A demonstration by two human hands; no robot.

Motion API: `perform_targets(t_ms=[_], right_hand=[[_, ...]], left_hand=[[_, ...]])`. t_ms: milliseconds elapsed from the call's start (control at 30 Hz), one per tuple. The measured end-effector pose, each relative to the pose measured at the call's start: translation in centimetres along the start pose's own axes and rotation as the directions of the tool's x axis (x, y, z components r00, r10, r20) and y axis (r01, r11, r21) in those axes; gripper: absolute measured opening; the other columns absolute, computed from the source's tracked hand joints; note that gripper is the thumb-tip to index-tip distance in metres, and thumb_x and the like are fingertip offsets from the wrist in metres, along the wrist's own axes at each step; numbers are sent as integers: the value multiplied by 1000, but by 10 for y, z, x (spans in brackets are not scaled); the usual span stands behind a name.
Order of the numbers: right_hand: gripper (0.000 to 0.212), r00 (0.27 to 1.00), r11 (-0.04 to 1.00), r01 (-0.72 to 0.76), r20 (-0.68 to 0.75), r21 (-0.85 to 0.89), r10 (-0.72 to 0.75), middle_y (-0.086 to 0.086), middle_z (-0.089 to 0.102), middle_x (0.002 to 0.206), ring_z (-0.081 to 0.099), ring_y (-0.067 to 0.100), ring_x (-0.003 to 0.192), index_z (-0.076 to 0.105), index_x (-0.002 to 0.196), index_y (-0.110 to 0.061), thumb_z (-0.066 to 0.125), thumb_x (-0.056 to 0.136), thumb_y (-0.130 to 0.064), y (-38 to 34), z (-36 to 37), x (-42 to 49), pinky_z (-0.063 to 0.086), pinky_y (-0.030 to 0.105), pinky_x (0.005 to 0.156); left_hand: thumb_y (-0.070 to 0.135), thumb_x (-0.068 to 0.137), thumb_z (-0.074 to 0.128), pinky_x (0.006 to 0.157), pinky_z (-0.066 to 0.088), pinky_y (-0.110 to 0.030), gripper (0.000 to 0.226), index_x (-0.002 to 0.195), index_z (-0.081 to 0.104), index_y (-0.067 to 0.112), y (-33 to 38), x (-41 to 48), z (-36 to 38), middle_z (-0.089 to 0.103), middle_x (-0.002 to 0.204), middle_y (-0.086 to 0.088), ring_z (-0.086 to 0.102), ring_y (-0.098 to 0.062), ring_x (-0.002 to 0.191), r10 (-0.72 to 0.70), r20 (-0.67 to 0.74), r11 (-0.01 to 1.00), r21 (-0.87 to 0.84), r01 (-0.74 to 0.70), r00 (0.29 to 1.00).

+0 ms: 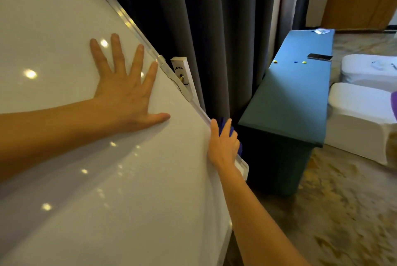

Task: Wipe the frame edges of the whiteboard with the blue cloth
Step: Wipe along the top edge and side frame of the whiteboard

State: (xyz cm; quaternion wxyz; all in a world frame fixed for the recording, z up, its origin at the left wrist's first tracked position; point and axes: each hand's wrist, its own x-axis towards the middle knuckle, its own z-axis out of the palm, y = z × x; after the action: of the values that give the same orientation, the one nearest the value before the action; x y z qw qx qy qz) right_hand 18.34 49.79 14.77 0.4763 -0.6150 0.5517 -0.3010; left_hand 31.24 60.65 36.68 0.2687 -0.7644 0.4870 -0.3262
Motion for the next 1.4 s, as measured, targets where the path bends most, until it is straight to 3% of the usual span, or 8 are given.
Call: perform_targets(t_ms=[133, 233, 467, 667, 800, 1000, 1267, 1400], right_hand=[[81, 927, 921, 373, -6, 112, -374, -2, 17, 161, 12, 30, 147, -11, 142, -56, 19, 75, -89, -77, 28, -19, 16, 55, 113], [77, 882, 879, 472, -23, 66, -471, -4, 26, 157, 26, 24, 141, -8, 145, -55, 18, 79, -85, -64, 22, -12, 26, 48, 110], [68, 999, 997, -21, -32, -77, 19, 5, 32, 154, 34, 29, 137, 19, 152, -37, 28, 92, -69, 63, -18, 7, 34, 54, 110], [85, 934, 935, 352, 49, 29, -354, -3, 13, 161, 8, 30, 148, -3, 147, -48, 16, 75, -89, -53, 19, -11, 16, 56, 113], [74, 831, 829, 557, 24, -59, -556, -7, 20, 154, 19, 24, 140, 0, 149, -49, 21, 85, -81, -34, 8, -6, 21, 48, 111], [70, 997, 991, 21, 77, -133, -10, 3, 15, 161, 15, 35, 145, 5, 151, -49, 26, 89, -74, 80, -25, 3, 22, 62, 114], [79, 869, 869, 493, 82, -42, -488, -29, -6, 153, -14, 22, 147, -23, 138, -62, 22, 79, -89, -21, 8, -20, -3, 55, 112], [84, 957, 956, 289, 48, -55, -287, -10, 6, 160, 11, 28, 147, -10, 148, -52, 24, 79, -86, 62, -25, -15, 21, 56, 116]], left_hand=[[96, 54, -8, 108, 3, -79, 129, 155, -15, 17, 13, -1, -1, -19, 161, -25, -17, -62, 140, -27, 10, 999, 28, 27, 1000], [96, 53, -9, 108, 2, -79, 129, 155, -13, 17, 13, -1, -1, -17, 161, -25, -16, -61, 140, -22, -4, 1000, 15, 22, 1000], [95, 53, -15, 107, 5, -81, 129, 156, -9, 18, 17, 6, 2, -14, 162, -24, -16, -62, 140, 23, -55, 1000, -3, -24, 998], [96, 53, -13, 106, 2, -81, 130, 156, -7, 17, 19, 6, 3, -11, 163, -24, -15, -62, 140, 22, -45, 1000, 22, -21, 999], [96, 56, -14, 105, -1, -82, 124, 156, -9, 24, 19, 5, 9, -14, 164, -19, -16, -60, 141, 111, -62, 993, 40, -108, 992], [98, 49, -17, 106, -1, -80, 129, 156, -9, 25, 25, 6, 8, -14, 164, -20, -20, -61, 140, 144, -56, 989, 28, -142, 988], [98, 49, -14, 106, 1, -81, 128, 155, -13, 26, 43, -1, 3, -20, 161, -25, -19, -60, 140, 106, -23, 994, 32, -105, 994], [100, 52, -10, 104, -4, -83, 127, 155, -11, 27, 46, -3, 0, -19, 161, -25, -21, -61, 140, 141, -32, 990, 23, -140, 989]])
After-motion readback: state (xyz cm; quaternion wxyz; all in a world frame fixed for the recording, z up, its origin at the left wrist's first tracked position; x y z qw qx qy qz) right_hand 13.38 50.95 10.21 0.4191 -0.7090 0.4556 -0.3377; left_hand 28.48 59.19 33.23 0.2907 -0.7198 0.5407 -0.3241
